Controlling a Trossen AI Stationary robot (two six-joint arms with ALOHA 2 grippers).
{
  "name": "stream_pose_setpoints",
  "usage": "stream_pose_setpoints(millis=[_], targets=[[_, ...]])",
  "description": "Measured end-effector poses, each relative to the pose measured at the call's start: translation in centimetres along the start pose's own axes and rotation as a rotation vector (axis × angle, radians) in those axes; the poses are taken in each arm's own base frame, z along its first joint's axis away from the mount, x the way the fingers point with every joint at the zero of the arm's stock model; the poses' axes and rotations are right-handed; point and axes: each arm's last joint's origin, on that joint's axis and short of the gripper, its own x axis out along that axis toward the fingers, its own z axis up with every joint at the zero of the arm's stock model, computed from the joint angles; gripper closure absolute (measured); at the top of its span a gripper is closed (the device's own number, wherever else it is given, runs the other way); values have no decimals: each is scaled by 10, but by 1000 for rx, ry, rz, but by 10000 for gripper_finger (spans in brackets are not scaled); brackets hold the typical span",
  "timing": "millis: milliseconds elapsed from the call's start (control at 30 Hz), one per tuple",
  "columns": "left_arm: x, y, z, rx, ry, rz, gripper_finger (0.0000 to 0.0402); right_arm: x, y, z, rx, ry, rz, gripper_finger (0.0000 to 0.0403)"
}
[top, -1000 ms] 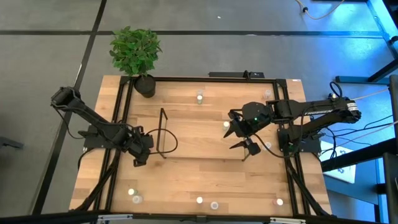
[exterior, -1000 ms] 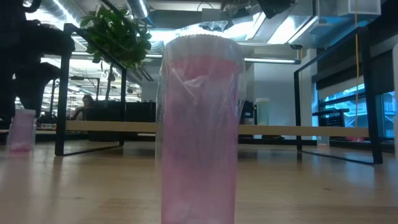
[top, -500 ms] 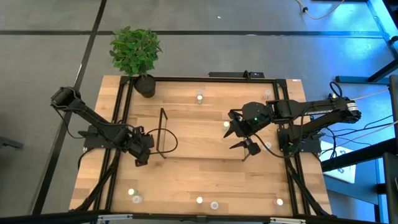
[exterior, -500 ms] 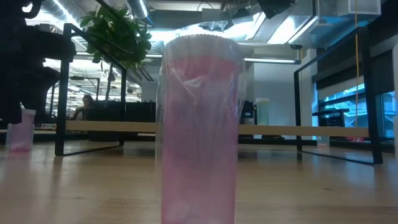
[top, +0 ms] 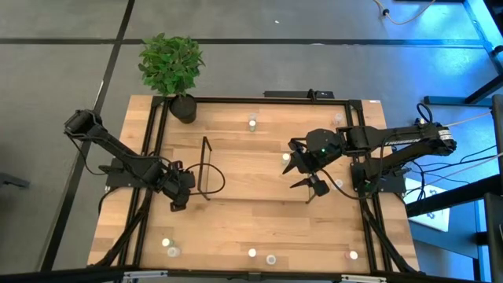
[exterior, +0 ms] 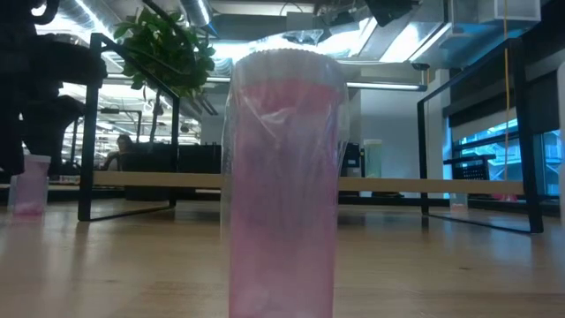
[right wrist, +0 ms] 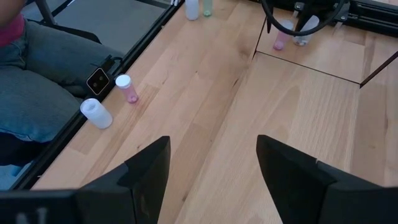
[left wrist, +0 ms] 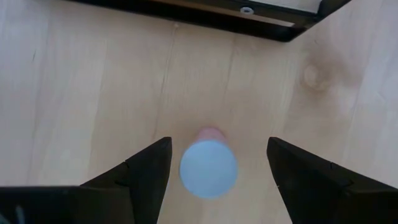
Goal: Pick and place medicine bottles onto shelf by color
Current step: Put the left pink pill bottle on the shelf
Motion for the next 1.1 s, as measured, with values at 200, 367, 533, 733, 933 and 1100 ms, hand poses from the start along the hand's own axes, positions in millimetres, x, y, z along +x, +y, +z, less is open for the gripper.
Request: stream_pose_setpoints(millis=[200, 367, 533, 733, 933, 1100], targets=[[0, 0, 0, -1, 1, 1, 179, 0, 0, 0, 0, 0, 0, 161], [0, 0, -1, -26, 11, -2, 220, 0, 0, 0, 0, 0, 0, 161], [0, 1, -2, -47, 34, 3, 255, 0, 0, 0, 0, 0, 0, 161], [0, 2, -3, -50, 36, 6, 294, 0, 0, 0, 0, 0, 0, 161], [0, 1, -3, -137, 37, 4, 307, 0, 0, 0, 0, 0, 0, 161], [-2, -5, -5, -187, 32, -28, 309, 0, 0, 0, 0, 0, 0, 161]])
